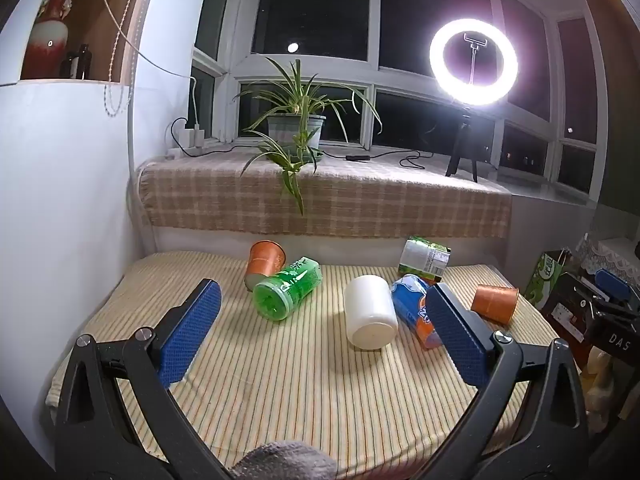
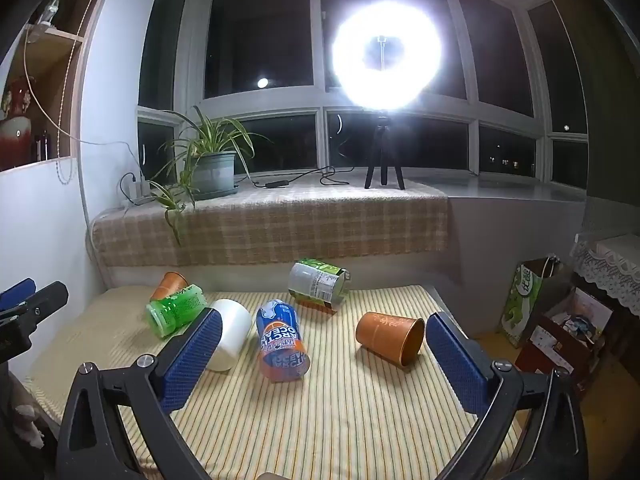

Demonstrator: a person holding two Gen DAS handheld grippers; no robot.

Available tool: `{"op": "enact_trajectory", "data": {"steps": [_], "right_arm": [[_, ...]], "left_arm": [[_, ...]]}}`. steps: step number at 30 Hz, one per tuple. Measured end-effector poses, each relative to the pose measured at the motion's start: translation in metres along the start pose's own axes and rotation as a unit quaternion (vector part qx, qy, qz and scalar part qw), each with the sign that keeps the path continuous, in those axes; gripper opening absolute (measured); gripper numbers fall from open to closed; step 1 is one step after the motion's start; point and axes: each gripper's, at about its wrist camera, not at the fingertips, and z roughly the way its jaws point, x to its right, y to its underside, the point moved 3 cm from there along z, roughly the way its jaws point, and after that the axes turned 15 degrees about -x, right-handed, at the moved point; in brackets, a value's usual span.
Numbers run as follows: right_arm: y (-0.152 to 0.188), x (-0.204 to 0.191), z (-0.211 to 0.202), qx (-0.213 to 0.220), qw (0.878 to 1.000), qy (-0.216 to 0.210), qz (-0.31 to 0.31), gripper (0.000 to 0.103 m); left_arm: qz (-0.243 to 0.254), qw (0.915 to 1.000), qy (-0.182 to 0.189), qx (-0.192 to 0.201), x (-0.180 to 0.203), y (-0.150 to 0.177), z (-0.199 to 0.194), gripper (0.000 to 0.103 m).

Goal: Flip cup upright

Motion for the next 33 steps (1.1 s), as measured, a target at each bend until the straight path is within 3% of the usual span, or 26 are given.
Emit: {"op": "enact_trajectory", "data": {"steps": [33], "right_arm": [[-0.006, -0.002, 0.007, -0.005, 1.0, 0.028, -0.002, 0.103]], "left_arm": [[-0.004, 1.0, 0.001, 0.0, -0.013, 0.002, 0.003, 0.103]]}}
